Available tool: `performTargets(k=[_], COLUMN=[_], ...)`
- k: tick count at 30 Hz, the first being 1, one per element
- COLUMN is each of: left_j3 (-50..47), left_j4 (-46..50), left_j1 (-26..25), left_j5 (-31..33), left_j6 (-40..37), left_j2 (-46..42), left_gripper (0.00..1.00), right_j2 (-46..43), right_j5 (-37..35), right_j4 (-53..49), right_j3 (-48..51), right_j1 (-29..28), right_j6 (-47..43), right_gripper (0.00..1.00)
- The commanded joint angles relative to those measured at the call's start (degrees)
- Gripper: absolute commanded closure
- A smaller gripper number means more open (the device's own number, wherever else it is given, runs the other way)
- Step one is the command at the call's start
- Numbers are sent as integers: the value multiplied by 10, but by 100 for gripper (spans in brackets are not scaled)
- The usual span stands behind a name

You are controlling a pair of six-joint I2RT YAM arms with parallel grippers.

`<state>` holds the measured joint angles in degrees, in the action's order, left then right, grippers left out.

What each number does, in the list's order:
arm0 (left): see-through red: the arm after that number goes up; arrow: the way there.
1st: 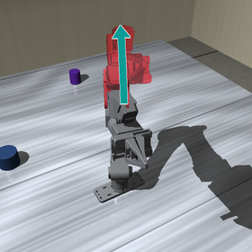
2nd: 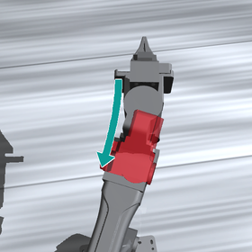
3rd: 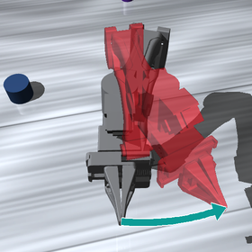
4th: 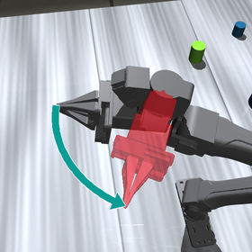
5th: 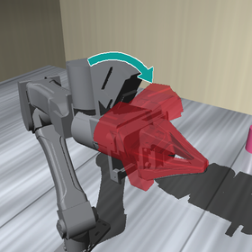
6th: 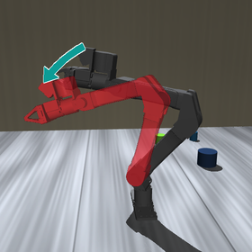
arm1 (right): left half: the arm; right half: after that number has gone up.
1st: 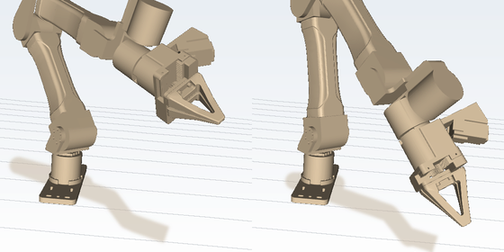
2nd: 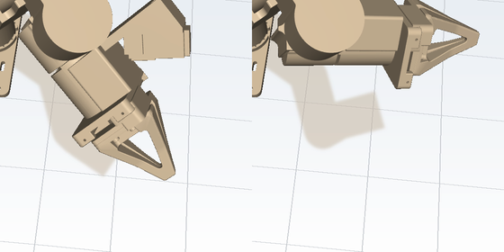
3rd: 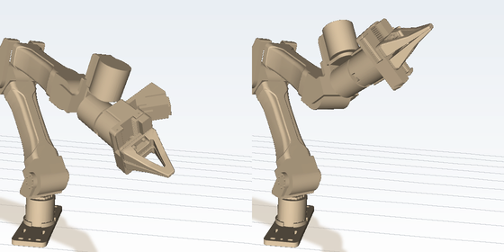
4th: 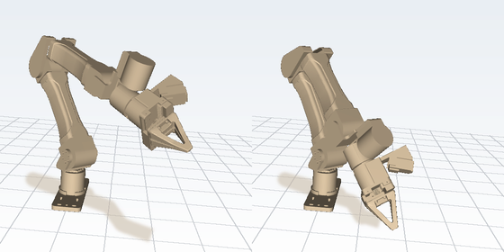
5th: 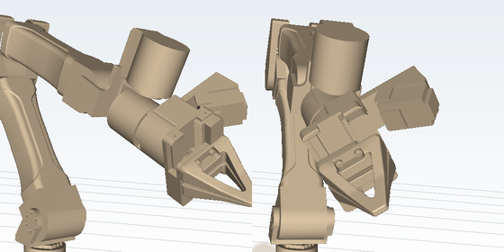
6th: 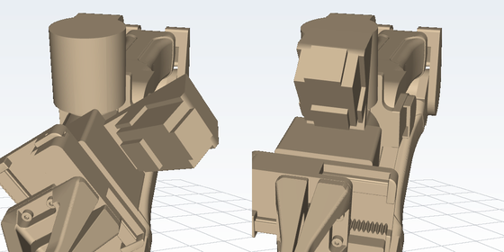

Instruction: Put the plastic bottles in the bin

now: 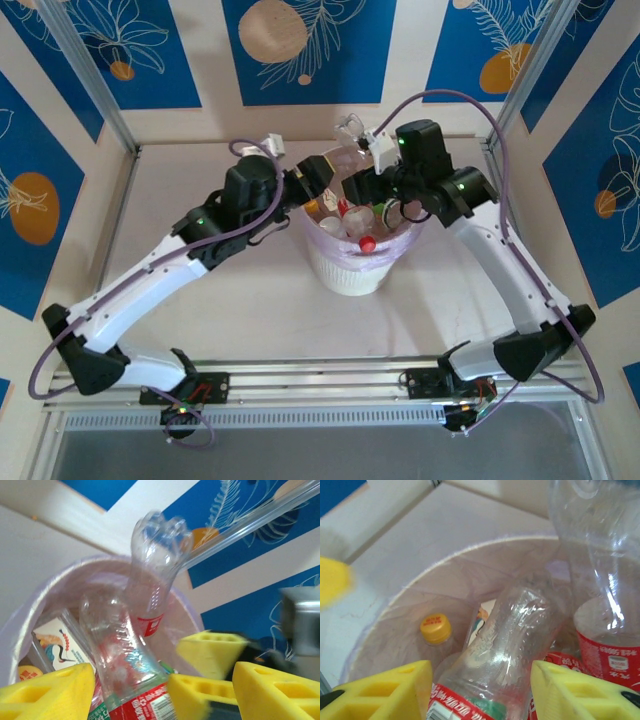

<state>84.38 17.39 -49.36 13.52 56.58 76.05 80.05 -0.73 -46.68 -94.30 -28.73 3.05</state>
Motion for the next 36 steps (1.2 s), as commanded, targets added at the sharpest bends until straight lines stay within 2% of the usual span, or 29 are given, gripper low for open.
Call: performTargets(k=[1,3,14,19,25,28,31,34,36], left_j3=[13,18,-47,-94,-131,-142,-151,-160,-161], left_j4=[-15,-3,53,57,35,30,26,23,19], left_j1=[5,14,92,102,102,102,103,104,104], left_j5=[31,36,61,62,27,27,32,30,22], left_j6=[-41,-55,-66,-52,-23,-19,-18,-18,-16], left_j2=[-23,-30,-125,-144,-121,-115,-113,-106,-95], left_gripper=[27,27,28,29,29,29,29,29,29], right_j2=[-6,-14,13,22,13,-3,-19,-32,-28], right_j5=[1,2,-39,-31,-37,-41,-73,-129,-147], right_j4=[-38,-41,-76,-74,-97,-115,-152,-198,-234], right_j3=[-32,-38,4,2,-73,-89,-80,-66,-64], right_j1=[-5,-8,-19,-9,-2,-23,-53,-85,-101], right_j6=[-10,-9,-4,-9,-19,-14,7,37,53], right_gripper=[51,54,55,55,55,55,47,31,23])
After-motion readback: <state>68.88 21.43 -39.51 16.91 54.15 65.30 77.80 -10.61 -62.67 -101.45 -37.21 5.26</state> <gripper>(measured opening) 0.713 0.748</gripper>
